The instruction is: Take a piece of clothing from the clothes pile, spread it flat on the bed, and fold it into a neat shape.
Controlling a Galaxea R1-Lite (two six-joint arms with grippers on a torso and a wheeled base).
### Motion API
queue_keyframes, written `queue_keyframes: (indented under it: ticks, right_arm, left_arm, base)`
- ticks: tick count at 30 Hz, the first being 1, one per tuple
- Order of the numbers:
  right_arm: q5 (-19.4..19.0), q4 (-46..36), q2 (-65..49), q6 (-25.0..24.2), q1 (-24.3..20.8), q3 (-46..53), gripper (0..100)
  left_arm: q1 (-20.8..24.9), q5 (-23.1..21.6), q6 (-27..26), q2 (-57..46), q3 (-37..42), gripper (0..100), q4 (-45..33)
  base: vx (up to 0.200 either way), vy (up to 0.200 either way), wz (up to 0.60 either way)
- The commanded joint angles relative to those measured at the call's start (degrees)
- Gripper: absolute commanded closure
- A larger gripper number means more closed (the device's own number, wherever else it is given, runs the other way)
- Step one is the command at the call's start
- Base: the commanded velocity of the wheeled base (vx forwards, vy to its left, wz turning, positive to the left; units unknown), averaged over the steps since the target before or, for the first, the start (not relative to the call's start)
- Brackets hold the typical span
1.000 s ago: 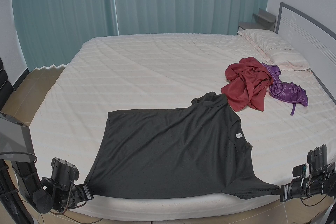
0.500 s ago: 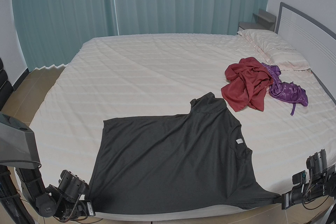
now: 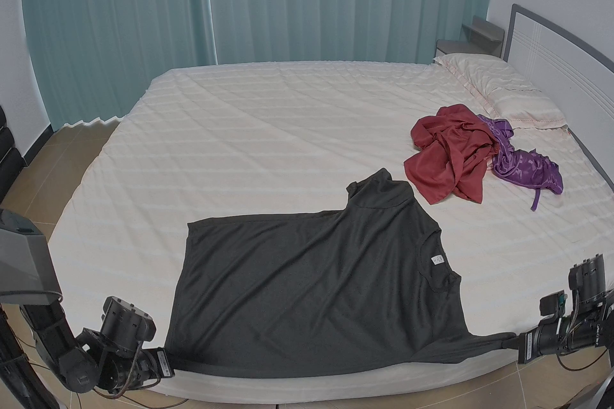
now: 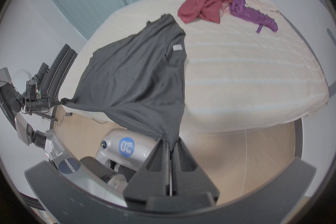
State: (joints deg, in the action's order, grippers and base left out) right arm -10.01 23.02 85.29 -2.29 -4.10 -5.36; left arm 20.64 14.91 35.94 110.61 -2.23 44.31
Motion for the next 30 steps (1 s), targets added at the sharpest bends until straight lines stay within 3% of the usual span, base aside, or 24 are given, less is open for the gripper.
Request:
queue_keyframes:
  ticks: [1, 21, 30]
  right_arm:
    - [-0.19, 0.1, -2.05, -1.05, -0.03, -4.3, 100]
    - [-0.27, 0.1, 5.42, -2.28, -0.65, -15.11, 100]
    - [-0.01, 0.28, 13.42, -2.37, -0.74, -21.62, 100]
  left_arm:
    - [-3.68, 0.21, -0.08, -2.06, -4.54, 100, 0.86]
    - [-5.61, 0.21, -0.08, -0.83, -17.02, 100, 0.51]
    - [-7.28, 2.41, -0.25, 6.47, -24.75, 100, 0.42]
  base:
    - [0.0, 0.0, 0.0]
    - [0.0, 0.0, 0.0]
    - [0.0, 0.0, 0.0]
